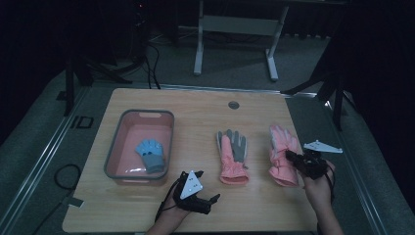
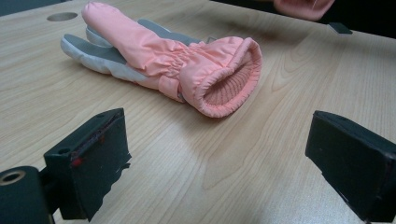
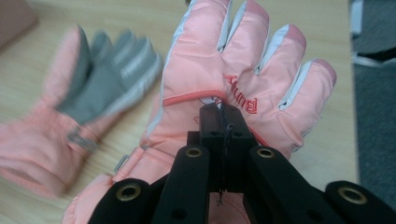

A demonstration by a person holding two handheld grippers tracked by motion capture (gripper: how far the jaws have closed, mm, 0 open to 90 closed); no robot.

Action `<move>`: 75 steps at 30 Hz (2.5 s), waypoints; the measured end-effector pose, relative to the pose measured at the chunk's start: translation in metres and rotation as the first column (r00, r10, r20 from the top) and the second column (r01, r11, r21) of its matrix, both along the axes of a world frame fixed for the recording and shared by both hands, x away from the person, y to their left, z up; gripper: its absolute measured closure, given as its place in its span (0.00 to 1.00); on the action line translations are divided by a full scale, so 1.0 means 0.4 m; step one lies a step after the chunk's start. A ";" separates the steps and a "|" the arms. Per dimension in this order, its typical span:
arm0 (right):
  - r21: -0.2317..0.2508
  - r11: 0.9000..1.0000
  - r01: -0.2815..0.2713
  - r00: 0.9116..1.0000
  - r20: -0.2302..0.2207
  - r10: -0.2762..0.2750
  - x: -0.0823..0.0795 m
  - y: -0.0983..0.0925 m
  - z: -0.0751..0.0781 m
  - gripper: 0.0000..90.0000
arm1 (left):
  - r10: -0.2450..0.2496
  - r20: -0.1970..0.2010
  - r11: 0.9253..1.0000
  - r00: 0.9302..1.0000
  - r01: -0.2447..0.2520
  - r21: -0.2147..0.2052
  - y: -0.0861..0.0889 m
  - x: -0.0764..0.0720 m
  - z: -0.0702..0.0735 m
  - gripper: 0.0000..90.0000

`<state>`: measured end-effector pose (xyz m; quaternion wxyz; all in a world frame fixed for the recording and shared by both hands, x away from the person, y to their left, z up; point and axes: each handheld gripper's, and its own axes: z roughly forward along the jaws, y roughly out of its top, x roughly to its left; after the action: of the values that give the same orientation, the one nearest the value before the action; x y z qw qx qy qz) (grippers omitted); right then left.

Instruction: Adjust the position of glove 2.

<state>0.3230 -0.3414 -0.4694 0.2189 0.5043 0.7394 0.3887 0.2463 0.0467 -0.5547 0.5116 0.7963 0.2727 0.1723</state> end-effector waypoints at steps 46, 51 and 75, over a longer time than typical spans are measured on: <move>-0.130 0.985 -0.113 0.984 -0.151 0.093 0.069 0.412 -0.044 0.99 | 0.008 0.016 1.000 1.000 -0.008 0.005 0.009 0.000 0.009 0.07; -0.137 0.983 -0.124 0.980 -0.175 0.099 0.073 0.431 -0.065 0.99 | 0.008 0.013 1.000 1.000 -0.008 0.006 0.008 0.001 0.008 0.07; 0.025 0.974 -0.223 0.971 -0.085 0.225 0.067 0.360 0.006 0.24 | -0.002 -0.009 0.999 1.000 0.002 -0.042 0.006 -0.003 0.021 0.07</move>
<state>0.3497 -0.1973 -0.4672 0.1371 0.4358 0.7974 0.3943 0.2452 0.0491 -0.5464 0.5273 0.7864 0.2779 0.1622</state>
